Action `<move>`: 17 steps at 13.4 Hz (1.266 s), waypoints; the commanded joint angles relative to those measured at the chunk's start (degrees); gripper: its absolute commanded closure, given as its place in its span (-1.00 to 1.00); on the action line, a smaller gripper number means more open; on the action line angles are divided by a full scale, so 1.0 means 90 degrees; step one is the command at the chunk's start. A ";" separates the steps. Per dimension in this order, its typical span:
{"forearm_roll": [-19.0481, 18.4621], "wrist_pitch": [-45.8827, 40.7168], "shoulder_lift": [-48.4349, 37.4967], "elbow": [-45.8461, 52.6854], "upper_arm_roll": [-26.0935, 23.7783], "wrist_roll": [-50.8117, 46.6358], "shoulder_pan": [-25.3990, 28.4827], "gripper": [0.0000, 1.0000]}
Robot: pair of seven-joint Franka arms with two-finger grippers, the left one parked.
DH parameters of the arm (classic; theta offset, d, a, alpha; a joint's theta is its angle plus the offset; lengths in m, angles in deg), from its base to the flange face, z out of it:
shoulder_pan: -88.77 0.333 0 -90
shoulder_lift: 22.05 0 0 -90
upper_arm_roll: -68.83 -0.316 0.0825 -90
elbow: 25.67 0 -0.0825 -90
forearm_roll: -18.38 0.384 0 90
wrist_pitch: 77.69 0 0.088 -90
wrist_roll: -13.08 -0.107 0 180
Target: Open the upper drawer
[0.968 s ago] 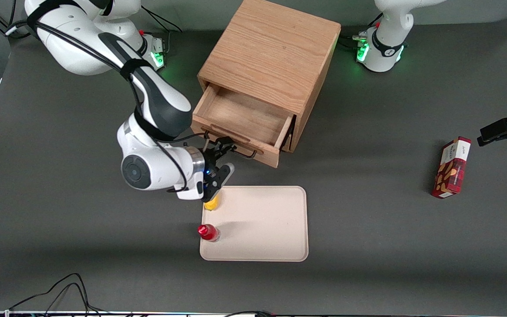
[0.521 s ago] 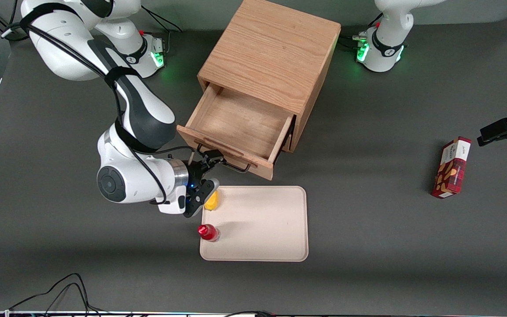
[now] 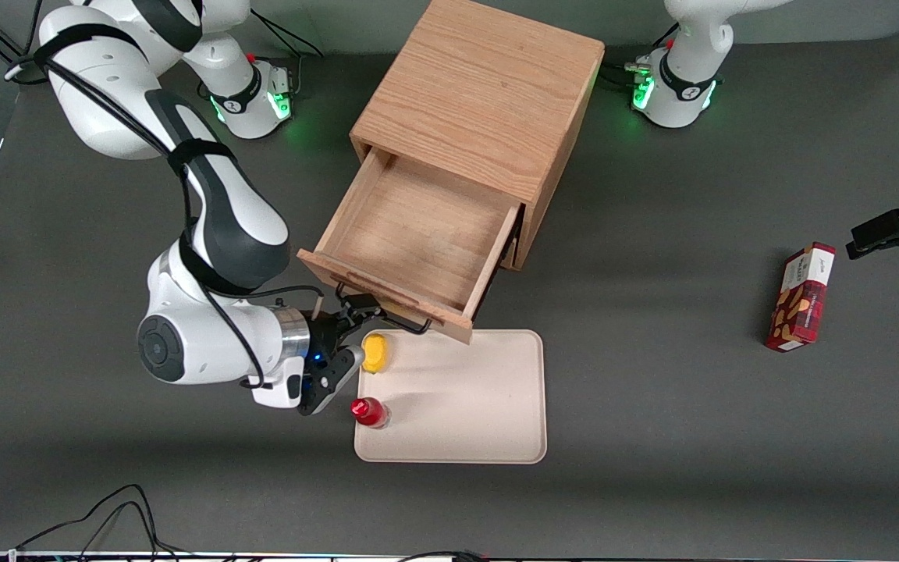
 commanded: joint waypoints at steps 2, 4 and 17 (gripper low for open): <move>-0.0124 -0.0136 0.0194 0.0525 0.0016 0.0273 0.0057 -1.00; -0.0124 -0.0194 0.0194 0.0554 0.0006 0.0273 0.0018 -1.00; -0.1187 -0.2538 -0.3445 0.0146 0.0552 -0.1520 -0.0441 -1.00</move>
